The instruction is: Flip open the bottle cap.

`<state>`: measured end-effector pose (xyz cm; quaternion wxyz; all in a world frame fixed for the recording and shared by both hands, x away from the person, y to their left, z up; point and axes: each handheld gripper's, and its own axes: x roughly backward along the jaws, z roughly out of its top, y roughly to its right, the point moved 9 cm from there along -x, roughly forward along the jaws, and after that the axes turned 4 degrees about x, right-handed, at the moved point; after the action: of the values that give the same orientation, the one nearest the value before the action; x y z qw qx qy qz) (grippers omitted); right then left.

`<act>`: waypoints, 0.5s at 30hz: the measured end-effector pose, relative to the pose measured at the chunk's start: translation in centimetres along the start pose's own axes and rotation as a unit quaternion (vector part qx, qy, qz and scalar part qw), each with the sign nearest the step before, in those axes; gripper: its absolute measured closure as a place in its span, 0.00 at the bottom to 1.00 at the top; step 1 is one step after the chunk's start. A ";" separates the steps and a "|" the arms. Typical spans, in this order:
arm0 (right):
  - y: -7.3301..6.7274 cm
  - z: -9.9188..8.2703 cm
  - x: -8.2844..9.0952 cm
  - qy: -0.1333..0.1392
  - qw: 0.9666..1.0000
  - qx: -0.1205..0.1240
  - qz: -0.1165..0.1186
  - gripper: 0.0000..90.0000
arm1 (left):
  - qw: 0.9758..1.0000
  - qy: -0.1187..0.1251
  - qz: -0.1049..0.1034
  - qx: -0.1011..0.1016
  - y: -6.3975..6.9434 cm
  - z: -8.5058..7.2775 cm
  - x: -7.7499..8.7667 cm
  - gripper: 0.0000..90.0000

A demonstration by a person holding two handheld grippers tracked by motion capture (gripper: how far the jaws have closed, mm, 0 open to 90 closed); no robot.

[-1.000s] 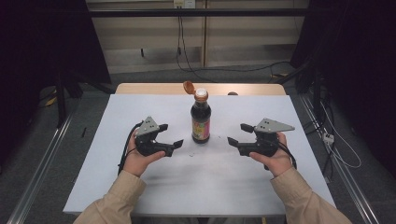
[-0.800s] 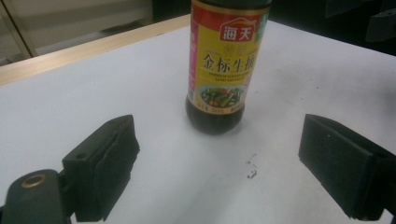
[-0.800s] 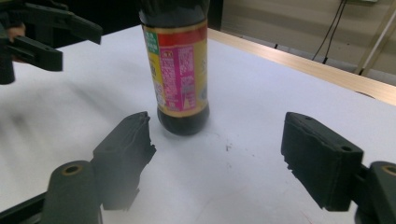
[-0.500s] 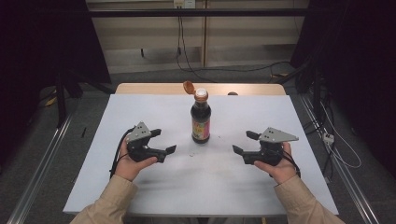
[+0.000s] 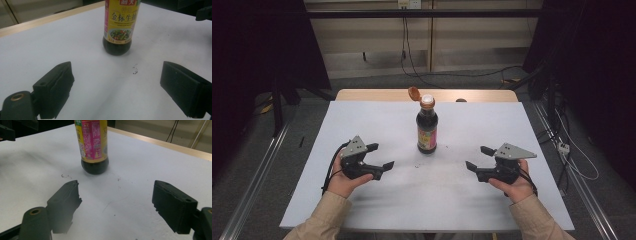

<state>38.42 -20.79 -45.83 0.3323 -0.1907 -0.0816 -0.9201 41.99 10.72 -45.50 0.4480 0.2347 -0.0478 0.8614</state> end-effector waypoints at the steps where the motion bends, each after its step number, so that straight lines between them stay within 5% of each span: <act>1: 0.0 -0.1 0.1 -0.001 1.000 -0.001 -0.001 0.23 | 1.000 -0.001 0.002 -0.001 -0.1 -0.1 0.1 0.12; 15: 0.6 -3.2 1.5 -0.011 1.000 -0.016 -0.019 0.20 | 1.000 -0.007 0.020 0.007 -1.2 -1.7 2.3 0.11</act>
<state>36.80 -22.98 -48.14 0.3112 -0.2047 -0.0746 -0.9250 41.19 13.62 -46.18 0.4284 0.2428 -0.0493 0.8690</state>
